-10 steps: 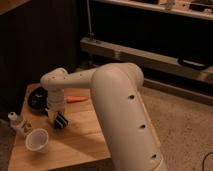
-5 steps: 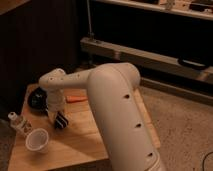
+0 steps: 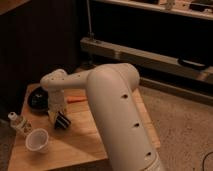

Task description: Place the eraser on the white sponge

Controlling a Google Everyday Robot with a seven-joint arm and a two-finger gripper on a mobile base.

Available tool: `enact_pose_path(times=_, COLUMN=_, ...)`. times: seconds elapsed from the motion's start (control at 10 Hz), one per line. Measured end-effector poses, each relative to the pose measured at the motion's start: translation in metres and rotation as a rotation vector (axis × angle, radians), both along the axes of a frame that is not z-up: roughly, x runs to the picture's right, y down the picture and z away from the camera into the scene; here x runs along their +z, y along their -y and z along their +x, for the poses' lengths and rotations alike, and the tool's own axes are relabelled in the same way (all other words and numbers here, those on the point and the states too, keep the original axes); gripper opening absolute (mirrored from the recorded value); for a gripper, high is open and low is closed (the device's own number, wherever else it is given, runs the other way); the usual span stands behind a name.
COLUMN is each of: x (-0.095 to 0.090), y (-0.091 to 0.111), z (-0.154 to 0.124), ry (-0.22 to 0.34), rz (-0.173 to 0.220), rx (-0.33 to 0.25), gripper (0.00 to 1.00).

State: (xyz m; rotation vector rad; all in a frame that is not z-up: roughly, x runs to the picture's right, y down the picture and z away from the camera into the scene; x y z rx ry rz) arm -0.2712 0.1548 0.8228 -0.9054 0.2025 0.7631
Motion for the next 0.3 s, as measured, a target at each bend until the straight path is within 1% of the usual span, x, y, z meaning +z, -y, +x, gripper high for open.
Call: enact_pose_path(times=0.3, x=0.0023, y=0.0011, z=0.0038, ry=-0.014, rz=-0.018, rx=0.036, gripper=0.80)
